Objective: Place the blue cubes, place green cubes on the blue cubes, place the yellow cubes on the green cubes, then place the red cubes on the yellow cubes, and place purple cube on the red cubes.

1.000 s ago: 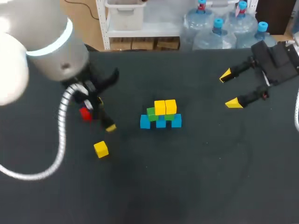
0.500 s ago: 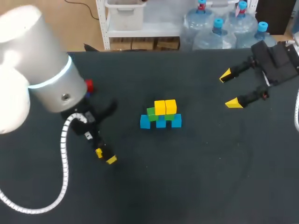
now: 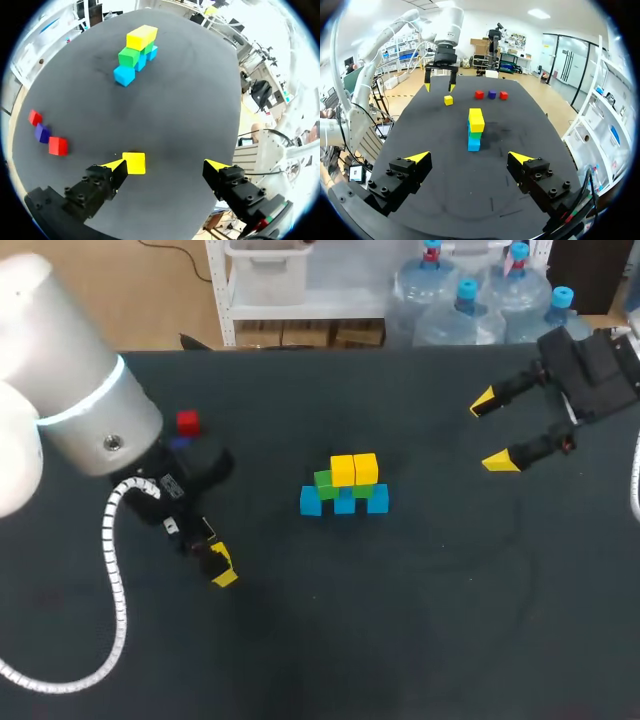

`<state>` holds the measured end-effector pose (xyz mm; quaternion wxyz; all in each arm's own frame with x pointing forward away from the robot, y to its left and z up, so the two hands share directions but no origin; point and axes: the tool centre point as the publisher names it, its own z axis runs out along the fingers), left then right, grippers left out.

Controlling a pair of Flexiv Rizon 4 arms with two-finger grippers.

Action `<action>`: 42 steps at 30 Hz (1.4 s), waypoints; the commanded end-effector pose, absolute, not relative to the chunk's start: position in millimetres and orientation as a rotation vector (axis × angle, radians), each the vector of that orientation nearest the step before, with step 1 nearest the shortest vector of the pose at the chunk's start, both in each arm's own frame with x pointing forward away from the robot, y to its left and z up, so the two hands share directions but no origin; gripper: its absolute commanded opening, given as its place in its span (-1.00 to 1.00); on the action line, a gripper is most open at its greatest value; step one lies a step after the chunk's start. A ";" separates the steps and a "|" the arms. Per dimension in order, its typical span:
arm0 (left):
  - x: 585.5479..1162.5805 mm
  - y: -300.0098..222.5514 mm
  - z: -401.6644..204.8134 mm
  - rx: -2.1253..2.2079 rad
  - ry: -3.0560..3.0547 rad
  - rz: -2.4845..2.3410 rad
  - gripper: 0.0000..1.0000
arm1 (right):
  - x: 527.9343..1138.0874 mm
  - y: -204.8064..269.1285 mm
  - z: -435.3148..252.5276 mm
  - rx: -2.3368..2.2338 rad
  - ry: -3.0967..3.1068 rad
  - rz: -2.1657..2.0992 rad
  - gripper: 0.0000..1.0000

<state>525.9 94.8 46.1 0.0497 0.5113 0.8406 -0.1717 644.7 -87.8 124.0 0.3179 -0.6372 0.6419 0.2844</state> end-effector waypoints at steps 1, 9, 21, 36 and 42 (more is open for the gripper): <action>540.7 74.6 54.0 1.756 2.690 -0.238 1.00 | 644.5 -87.7 123.5 -1.676 1.687 0.748 1.00; 532.2 83.0 48.2 1.765 2.788 -0.070 1.00 | 644.5 -87.7 123.5 -1.676 1.687 0.748 1.00; 505.5 91.2 41.4 1.611 2.826 0.039 1.00 | 644.5 -87.7 123.5 -1.676 1.687 0.748 1.00; 529.6 114.2 28.8 1.582 2.598 -0.192 1.00 | 644.5 -87.7 123.5 -1.676 1.687 0.748 1.00; 538.2 115.1 24.7 1.623 2.592 -0.186 1.00 | 644.5 -87.7 123.5 -1.676 1.687 0.748 1.00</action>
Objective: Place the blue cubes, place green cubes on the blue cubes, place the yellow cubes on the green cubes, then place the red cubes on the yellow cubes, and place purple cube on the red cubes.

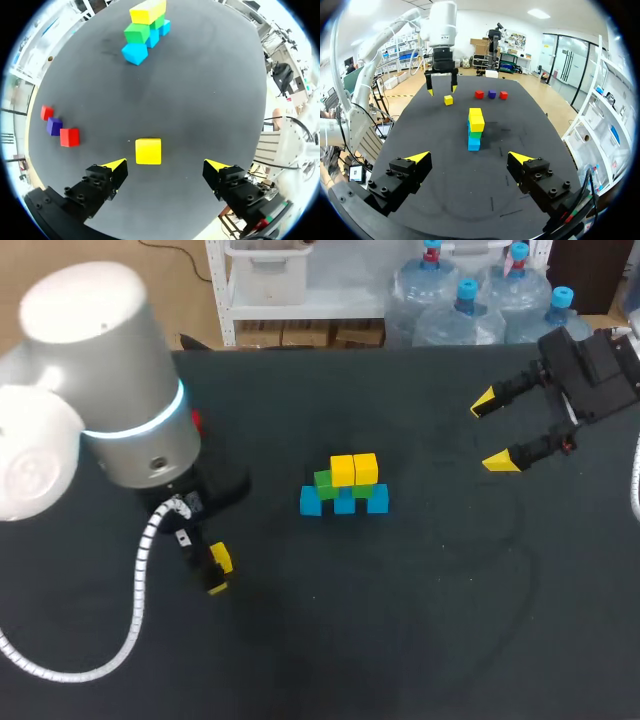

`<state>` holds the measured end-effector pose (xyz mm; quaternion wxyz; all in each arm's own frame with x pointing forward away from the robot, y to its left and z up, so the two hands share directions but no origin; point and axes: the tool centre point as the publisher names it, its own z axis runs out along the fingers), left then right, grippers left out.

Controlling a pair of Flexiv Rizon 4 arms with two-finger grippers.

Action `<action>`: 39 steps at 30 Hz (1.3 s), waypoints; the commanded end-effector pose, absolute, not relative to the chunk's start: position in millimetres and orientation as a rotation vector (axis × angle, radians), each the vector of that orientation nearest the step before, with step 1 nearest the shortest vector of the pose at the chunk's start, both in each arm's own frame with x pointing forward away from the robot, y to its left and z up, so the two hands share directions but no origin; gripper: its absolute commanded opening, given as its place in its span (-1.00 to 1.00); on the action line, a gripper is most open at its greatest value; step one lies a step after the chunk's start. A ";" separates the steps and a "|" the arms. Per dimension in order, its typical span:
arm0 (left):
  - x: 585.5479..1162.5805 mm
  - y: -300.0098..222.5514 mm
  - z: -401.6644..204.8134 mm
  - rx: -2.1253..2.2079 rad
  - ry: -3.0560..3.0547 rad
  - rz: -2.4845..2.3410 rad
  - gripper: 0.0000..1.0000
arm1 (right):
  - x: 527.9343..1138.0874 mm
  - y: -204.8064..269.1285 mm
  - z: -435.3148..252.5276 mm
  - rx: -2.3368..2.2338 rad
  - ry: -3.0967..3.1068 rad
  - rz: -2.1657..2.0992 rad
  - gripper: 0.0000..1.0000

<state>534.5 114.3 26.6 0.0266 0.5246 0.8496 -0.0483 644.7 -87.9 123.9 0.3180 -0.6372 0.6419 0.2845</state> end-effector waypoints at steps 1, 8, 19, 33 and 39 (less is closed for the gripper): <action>539.6 114.5 24.5 1.630 2.589 -0.181 1.00 | 644.5 -87.7 123.5 -1.676 1.687 0.748 1.00; 549.1 108.7 17.3 1.663 2.592 -0.172 1.00 | 644.5 -87.7 123.5 -1.676 1.687 0.748 1.00; 550.3 102.7 13.6 1.699 2.618 -0.139 1.00 | 644.5 -87.7 123.5 -1.676 1.687 0.748 1.00; 542.2 103.9 3.6 1.659 2.631 -0.167 1.00 | 644.5 -87.7 123.5 -1.676 1.687 0.748 1.00; 541.7 104.5 3.6 1.664 2.631 -0.163 1.00 | 644.5 -87.7 123.5 -1.676 1.687 0.748 1.00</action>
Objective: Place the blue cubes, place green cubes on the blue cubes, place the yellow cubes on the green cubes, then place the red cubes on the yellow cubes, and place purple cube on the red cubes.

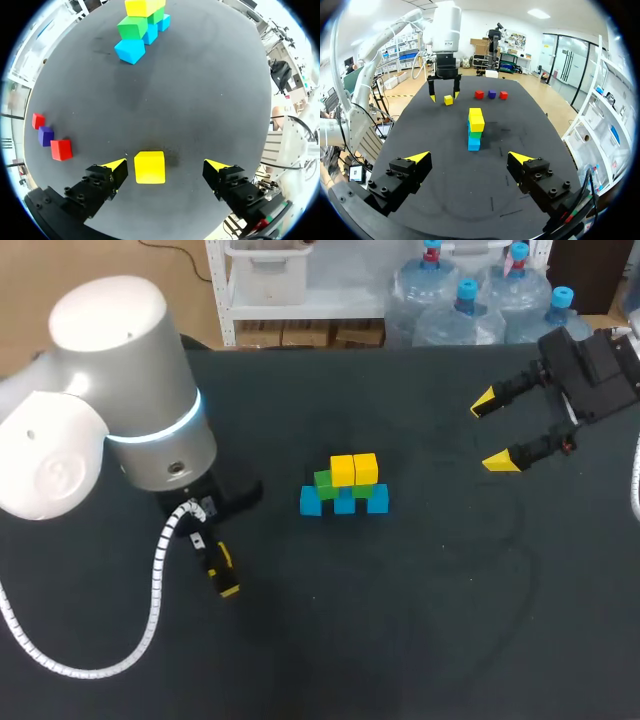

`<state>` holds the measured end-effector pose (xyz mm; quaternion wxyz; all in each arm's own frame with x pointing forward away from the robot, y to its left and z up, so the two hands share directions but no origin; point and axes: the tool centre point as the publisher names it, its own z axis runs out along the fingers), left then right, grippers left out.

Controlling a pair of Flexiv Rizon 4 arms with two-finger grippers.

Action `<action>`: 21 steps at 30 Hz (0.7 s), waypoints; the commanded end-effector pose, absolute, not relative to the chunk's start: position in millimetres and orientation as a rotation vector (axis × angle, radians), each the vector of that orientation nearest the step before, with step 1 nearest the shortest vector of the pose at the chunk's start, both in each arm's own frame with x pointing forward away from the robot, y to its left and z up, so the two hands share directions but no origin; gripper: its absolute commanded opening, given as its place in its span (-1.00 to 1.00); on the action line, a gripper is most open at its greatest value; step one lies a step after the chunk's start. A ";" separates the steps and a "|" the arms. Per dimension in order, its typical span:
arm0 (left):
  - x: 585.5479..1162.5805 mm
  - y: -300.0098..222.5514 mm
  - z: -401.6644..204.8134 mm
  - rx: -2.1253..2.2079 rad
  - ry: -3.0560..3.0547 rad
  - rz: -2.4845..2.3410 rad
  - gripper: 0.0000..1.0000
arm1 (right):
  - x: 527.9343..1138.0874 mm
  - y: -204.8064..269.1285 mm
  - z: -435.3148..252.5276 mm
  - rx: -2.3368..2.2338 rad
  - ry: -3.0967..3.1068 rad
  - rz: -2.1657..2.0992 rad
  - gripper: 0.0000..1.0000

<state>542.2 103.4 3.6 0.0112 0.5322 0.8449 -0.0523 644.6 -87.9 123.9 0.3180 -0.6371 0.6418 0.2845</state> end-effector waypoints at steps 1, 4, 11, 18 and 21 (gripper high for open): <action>541.8 104.6 3.8 1.666 2.631 -0.161 1.00 | 644.5 -87.7 123.5 -1.676 1.687 0.748 1.00; 542.4 104.3 3.8 1.674 2.629 -0.157 1.00 | 644.5 -87.7 123.5 -1.676 1.687 0.748 1.00; 542.4 104.1 -0.7 1.671 2.625 -0.181 1.00 | 644.5 -87.7 123.5 -1.676 1.687 0.748 1.00; 541.8 106.0 -3.6 1.654 2.610 -0.215 1.00 | 644.5 -87.7 123.5 -1.676 1.687 0.748 1.00; 541.8 106.6 -3.6 1.658 2.607 -0.214 0.55 | 644.5 -87.7 123.5 -1.676 1.687 0.748 1.00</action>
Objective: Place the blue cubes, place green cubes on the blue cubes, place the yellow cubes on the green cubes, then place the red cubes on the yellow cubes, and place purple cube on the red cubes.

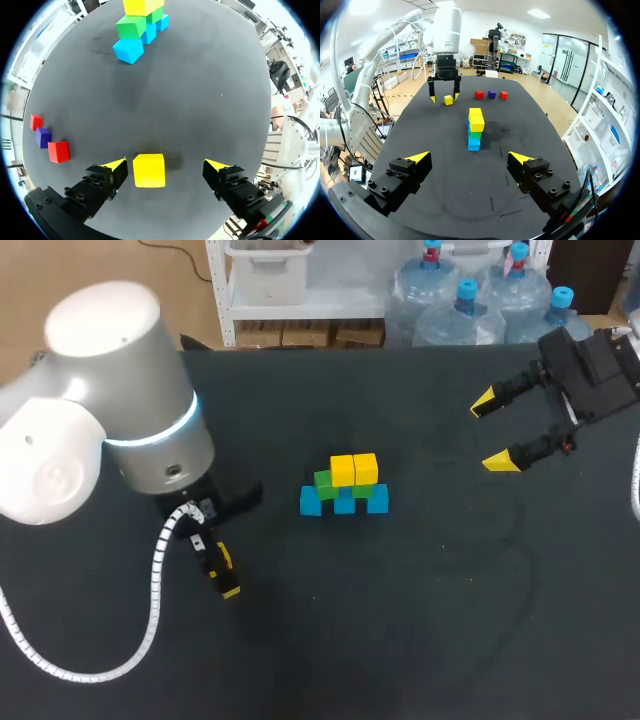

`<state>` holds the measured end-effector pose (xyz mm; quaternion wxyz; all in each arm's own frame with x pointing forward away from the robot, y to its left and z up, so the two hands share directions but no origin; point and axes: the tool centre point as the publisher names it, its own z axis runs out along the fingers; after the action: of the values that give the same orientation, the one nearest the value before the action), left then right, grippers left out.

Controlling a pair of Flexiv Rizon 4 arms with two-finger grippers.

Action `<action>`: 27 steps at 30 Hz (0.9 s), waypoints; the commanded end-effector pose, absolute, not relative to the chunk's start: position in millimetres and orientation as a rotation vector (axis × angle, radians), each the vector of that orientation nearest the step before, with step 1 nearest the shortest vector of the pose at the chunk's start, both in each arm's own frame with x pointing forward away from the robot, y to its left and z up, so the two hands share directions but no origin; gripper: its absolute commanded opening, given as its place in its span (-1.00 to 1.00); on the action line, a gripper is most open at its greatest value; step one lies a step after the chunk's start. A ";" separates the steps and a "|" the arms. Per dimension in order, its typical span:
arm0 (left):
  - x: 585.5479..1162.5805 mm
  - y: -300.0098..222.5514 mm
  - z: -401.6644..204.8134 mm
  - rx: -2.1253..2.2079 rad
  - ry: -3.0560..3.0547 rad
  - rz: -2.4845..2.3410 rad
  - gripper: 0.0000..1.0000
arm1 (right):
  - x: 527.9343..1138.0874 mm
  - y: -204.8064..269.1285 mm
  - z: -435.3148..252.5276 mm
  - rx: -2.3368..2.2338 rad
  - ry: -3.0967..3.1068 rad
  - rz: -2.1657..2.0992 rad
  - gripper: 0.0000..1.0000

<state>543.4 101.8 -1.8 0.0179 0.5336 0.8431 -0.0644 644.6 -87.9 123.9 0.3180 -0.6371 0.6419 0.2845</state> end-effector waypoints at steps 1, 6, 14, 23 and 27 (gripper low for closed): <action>541.8 106.7 -3.6 1.660 2.606 -0.214 0.45 | 644.5 -87.7 123.5 -1.676 1.687 0.748 1.00; 541.6 108.1 -4.0 1.666 2.600 -0.220 -0.44 | 644.5 -87.7 123.5 -1.676 1.687 0.748 1.00; 542.2 106.9 -4.7 1.686 2.593 -0.219 -0.40 | 644.5 -87.7 123.5 -1.676 1.687 0.748 1.00; 542.9 105.4 -4.3 1.715 2.585 -0.213 -1.00 | 644.5 -87.7 123.5 -1.676 1.687 0.748 1.00; 548.5 100.1 0.6 1.757 2.563 -0.205 -1.00 | 644.5 -87.7 123.5 -1.676 1.687 0.748 1.00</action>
<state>542.8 104.1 -2.7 0.0197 0.5603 0.8255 -0.0657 644.6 -87.9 123.9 0.3180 -0.6371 0.6418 0.2845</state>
